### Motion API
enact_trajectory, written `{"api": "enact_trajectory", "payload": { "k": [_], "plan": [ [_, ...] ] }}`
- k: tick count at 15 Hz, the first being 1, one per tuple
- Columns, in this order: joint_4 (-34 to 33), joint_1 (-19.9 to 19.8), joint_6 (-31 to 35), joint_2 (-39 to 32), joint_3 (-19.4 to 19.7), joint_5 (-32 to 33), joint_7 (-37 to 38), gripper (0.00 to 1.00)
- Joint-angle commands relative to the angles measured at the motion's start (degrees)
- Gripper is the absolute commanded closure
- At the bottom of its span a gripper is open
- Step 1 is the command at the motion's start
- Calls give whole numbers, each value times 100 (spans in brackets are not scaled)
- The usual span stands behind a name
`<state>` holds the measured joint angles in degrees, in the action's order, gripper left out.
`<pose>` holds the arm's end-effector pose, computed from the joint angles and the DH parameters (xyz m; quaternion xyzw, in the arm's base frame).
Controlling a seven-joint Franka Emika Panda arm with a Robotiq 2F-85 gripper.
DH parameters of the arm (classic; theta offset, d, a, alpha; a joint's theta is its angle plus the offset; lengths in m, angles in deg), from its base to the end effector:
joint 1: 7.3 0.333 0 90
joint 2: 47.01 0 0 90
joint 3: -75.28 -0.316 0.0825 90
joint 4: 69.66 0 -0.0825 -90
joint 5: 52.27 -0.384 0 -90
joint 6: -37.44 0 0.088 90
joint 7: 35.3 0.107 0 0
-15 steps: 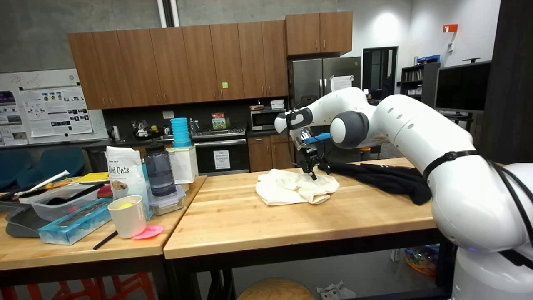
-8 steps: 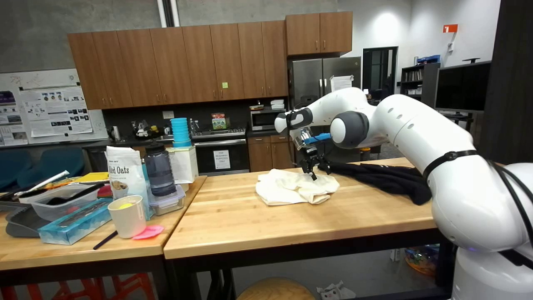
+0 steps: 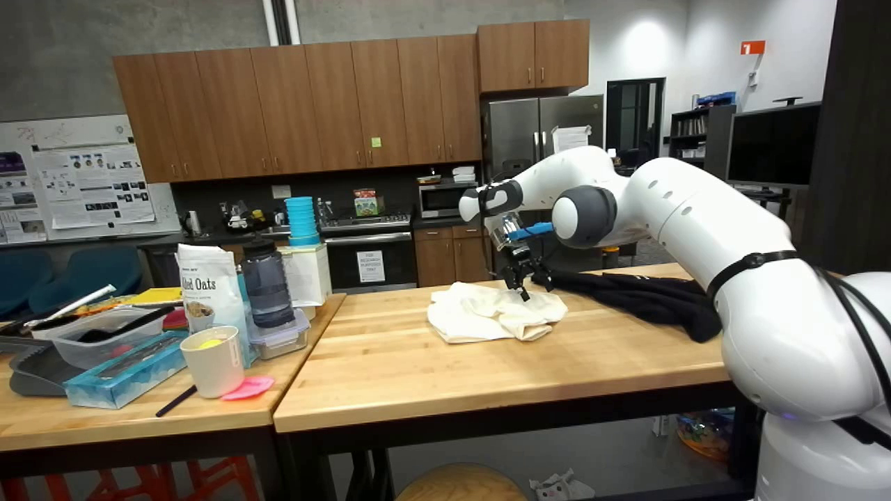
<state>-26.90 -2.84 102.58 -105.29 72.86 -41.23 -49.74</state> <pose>0.7128 0.0469 0.2999 0.9349 0.1601 -0.3118 0.0550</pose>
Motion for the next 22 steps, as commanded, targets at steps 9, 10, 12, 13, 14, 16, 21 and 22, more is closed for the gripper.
{"api": "enact_trajectory", "payload": {
  "k": [9, 10, 12, 13, 14, 16, 21, 22],
  "plan": [
    [24, 93, 47, 38, 3, 52, -18, 0],
    [24, 118, 58, 46, 1, 65, -35, 0],
    [39, 150, 83, 72, -19, 66, -93, 0],
    [59, 197, 107, 109, -46, 72, -145, 0],
    [70, 278, 115, 136, -57, 111, -179, 0],
    [-9, 257, 96, -3, -43, 29, -104, 0],
    [-25, 477, 102, 21, -49, 75, -118, 0],
    [-25, 468, 102, 21, -48, 75, -119, 0]
  ]
}}
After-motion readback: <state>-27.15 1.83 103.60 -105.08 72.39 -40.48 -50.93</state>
